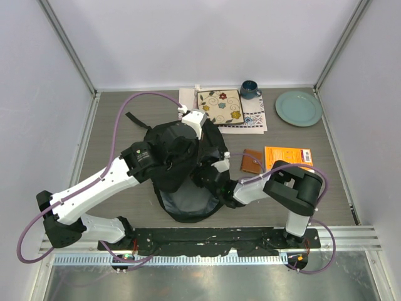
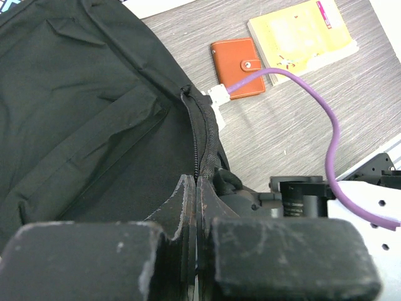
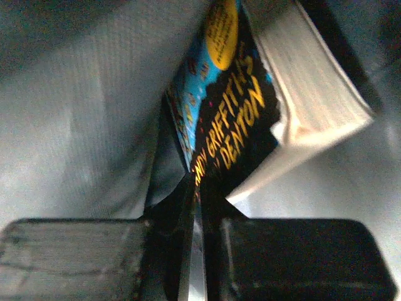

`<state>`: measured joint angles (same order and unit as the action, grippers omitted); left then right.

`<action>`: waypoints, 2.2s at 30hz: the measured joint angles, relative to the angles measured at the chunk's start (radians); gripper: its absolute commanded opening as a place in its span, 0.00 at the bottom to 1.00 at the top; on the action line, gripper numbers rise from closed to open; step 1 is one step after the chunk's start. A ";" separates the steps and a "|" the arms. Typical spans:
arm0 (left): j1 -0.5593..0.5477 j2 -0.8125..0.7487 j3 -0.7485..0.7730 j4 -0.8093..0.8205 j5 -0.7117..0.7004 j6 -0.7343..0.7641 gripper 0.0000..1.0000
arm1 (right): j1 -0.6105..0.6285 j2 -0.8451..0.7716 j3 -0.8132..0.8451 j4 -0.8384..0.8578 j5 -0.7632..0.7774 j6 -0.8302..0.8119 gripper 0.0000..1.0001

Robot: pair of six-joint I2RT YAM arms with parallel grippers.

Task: Pack the student bag
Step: Place the book in the student bag.

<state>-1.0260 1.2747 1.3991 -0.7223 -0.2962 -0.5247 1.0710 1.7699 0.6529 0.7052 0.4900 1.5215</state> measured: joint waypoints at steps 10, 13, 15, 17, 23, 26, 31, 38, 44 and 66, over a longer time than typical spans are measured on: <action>0.001 0.000 0.000 0.000 0.000 -0.001 0.00 | -0.042 0.044 0.035 0.072 -0.024 -0.043 0.15; 0.001 0.000 0.000 0.000 0.000 -0.001 0.00 | -0.043 -0.005 -0.001 0.049 -0.031 -0.069 0.15; 0.001 0.000 0.000 0.000 0.000 -0.001 0.00 | -0.040 -0.058 -0.021 0.008 -0.033 -0.081 0.14; 0.001 0.000 0.000 0.000 0.000 -0.001 0.00 | -0.034 -0.118 -0.039 -0.035 -0.034 -0.090 0.13; 0.001 0.000 0.000 0.000 0.000 0.000 0.00 | -0.018 -0.229 -0.085 -0.137 -0.031 -0.095 0.10; 0.001 0.000 0.000 0.000 0.000 0.000 0.00 | -0.018 -0.230 -0.087 -0.182 -0.034 -0.095 0.08; 0.004 0.000 0.000 0.000 0.000 -0.001 0.00 | -0.018 -0.212 -0.087 -0.214 -0.038 -0.090 0.06; 0.006 0.002 0.000 0.000 0.002 -0.003 0.00 | -0.023 -0.150 -0.030 -0.245 -0.036 -0.089 0.06; 0.006 0.012 0.000 0.001 0.011 -0.009 0.00 | -0.068 -0.093 0.042 -0.228 -0.064 -0.107 0.06; 0.008 0.012 -0.030 0.016 0.017 -0.023 0.00 | 0.026 -0.800 -0.127 -0.657 -0.114 -0.332 0.52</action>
<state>-1.0183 1.2869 1.3693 -0.7059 -0.2794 -0.5480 1.0966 0.9695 0.5262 0.0483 0.3759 1.1893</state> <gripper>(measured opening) 0.009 0.475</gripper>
